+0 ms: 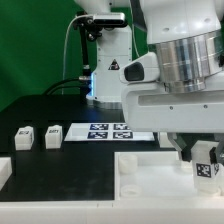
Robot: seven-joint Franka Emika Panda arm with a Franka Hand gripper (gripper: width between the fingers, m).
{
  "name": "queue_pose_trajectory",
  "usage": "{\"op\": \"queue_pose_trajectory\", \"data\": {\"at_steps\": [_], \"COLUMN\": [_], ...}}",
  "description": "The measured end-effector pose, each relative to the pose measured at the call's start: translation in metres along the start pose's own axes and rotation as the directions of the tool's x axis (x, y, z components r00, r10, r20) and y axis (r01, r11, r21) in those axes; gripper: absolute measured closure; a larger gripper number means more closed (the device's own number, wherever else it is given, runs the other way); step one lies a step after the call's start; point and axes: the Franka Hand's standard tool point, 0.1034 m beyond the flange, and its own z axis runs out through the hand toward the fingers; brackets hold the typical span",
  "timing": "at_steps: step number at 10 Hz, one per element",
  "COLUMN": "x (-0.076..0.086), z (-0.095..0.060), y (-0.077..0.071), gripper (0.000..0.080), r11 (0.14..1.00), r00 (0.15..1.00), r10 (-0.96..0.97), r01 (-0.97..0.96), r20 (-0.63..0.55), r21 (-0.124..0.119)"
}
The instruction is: Assemble one leg
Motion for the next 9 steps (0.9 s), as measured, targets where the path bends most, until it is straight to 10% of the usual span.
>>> {"op": "queue_pose_trajectory", "data": {"at_steps": [5, 7, 9], "x": [-0.0081, -0.0089, -0.0104], "z": [0.0019, 0.0023, 0.0027], "y": [0.0061, 0.006, 0.0049], "gripper": [0.0507, 0.0507, 0.0216], "r11": [0.642, 0.683, 0.719], "r00": [0.638, 0.679, 0.715], "r10": [0.764, 0.728, 0.692], "r01": [-0.766, -0.73, -0.695], "r20": [0.094, 0.096, 0.098], "r21": [-0.019, -0.016, -0.012]}}
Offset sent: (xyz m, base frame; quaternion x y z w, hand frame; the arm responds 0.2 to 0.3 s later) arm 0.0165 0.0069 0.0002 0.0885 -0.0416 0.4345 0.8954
